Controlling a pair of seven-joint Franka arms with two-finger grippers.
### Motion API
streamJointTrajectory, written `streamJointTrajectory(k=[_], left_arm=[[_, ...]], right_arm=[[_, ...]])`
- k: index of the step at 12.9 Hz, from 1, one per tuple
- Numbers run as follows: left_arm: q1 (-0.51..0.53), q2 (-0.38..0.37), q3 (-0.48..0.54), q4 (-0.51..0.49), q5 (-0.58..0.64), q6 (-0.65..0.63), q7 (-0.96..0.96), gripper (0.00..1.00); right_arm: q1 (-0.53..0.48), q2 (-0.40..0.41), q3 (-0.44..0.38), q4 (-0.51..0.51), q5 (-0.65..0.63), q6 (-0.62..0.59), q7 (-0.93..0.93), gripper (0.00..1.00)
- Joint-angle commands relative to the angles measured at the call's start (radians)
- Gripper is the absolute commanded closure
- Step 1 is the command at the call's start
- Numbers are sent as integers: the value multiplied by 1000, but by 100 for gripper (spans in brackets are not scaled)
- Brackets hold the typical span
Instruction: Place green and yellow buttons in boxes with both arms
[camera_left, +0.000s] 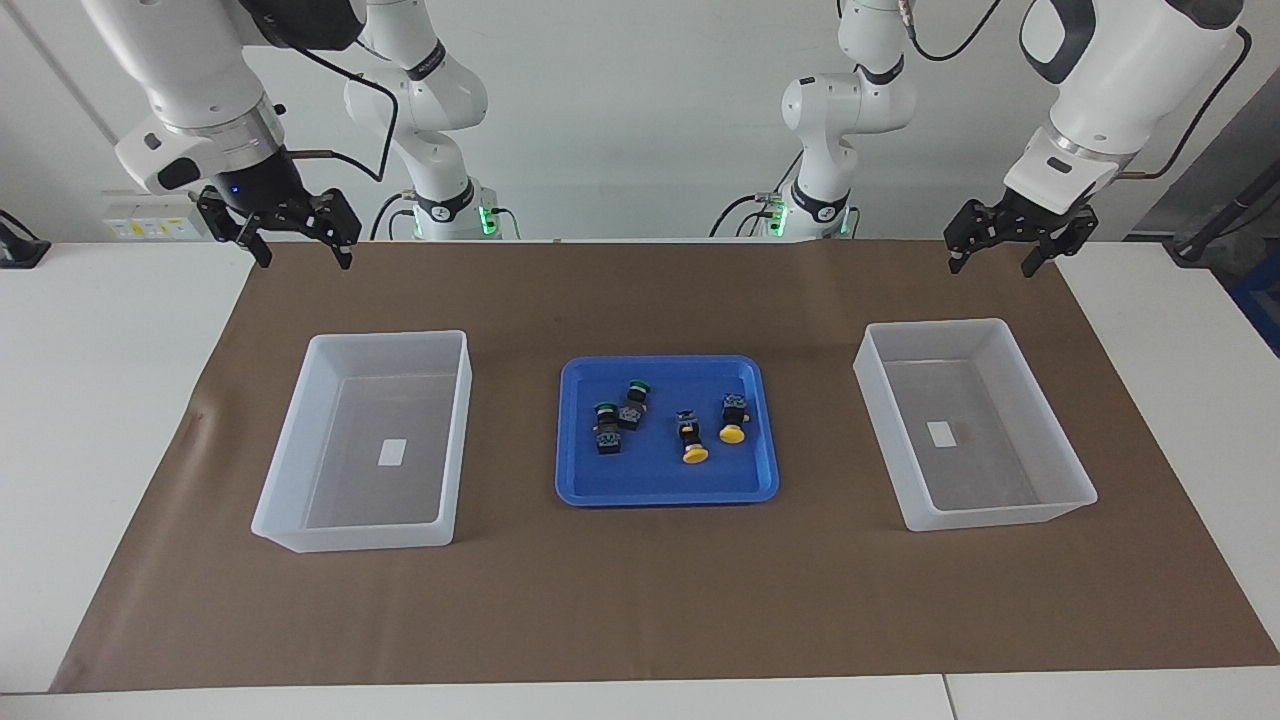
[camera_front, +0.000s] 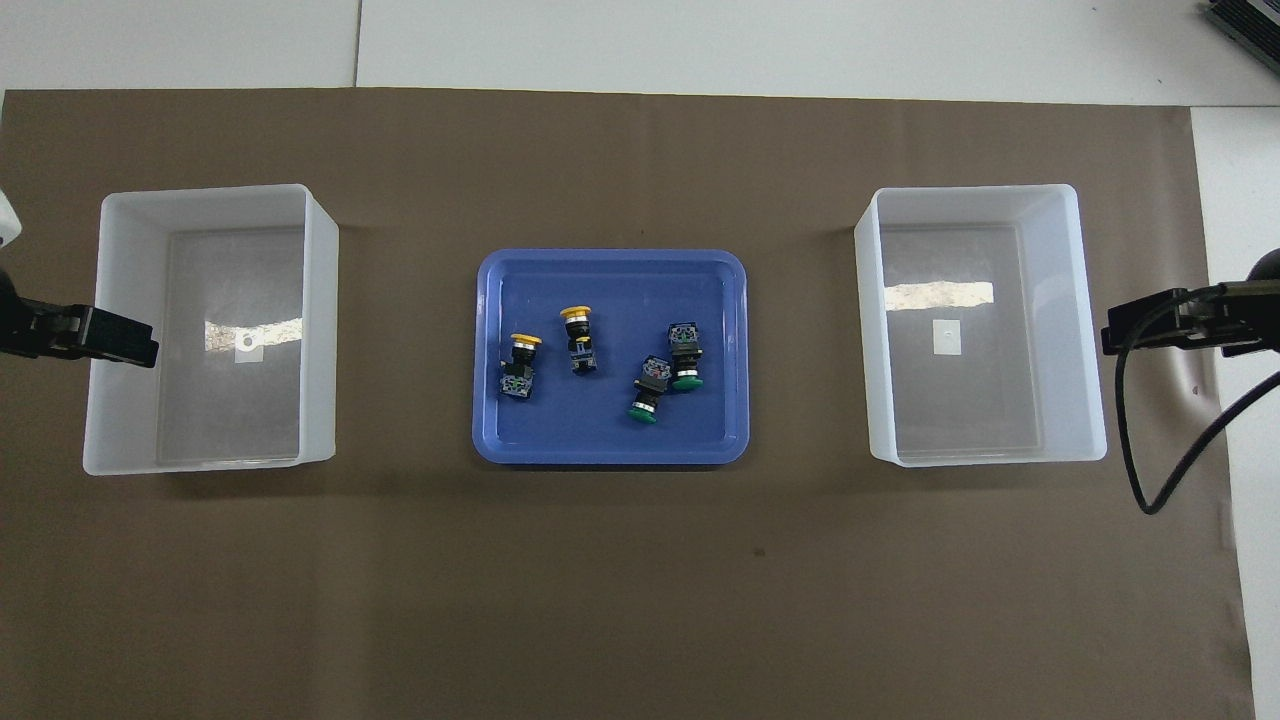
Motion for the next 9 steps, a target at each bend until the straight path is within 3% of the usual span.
streamJointTrajectory(k=[1,5,9], left_arm=[[9,-27,-3,-29,-10,6,-3,0],[11,-24,-3,-26,-10,15,-4,0],[13,-23,-4,-23,-21,23,-4,0]], right_arm=[[-11,-11,13,-8,9,3,17,0],[-8,-12,17,-23,9,46,42,0],[110,14,20,-66,21,187,159,0]])
